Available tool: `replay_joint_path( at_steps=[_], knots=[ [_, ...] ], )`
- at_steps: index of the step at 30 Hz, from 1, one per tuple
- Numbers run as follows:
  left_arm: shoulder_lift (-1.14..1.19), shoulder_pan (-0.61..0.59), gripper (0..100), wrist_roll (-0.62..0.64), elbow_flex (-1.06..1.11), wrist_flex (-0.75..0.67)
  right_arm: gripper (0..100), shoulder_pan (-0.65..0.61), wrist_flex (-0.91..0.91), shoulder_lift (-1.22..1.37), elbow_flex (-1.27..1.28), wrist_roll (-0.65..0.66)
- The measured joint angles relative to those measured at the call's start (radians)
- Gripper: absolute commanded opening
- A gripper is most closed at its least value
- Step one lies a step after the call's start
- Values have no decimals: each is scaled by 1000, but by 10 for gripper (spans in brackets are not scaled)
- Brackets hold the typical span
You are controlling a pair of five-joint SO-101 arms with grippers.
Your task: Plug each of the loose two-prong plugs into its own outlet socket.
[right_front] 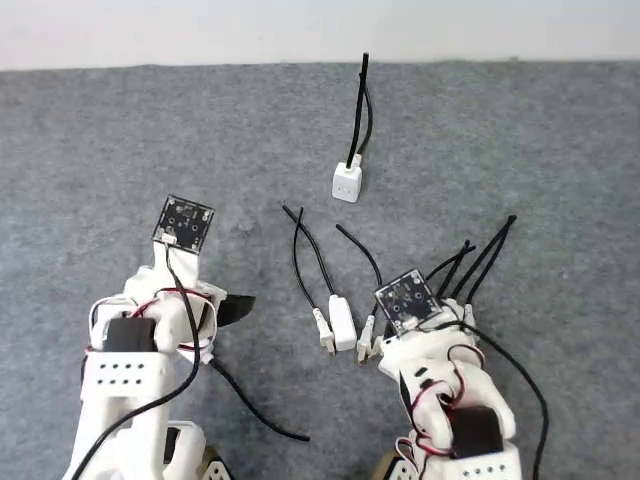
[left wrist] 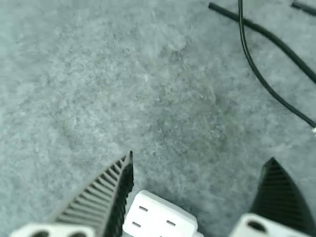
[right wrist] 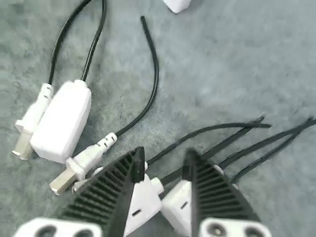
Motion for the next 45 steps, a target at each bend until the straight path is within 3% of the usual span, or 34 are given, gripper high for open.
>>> replay_joint_path(
  at_steps=[3,13,18,24,32,42,45],
  knots=[
    [-9,-14,379,31,0,0,137,0,60,-2,-101,0],
    [-9,-233,379,94,0,-15,137,-112,130,51,-226,-51],
    [-9,-319,379,124,0,-46,137,-114,83,272,-311,-77],
    [-11,-379,379,141,-3,-51,138,-138,80,684,-562,-219],
    [-11,-526,379,175,-3,-147,138,-285,20,1142,-680,-348],
    [-11,-560,379,201,11,-216,143,-310,-222,1396,-680,-423],
    [-11,-560,379,201,11,-216,218,-310,-284,1461,-683,-433]
  ],
)
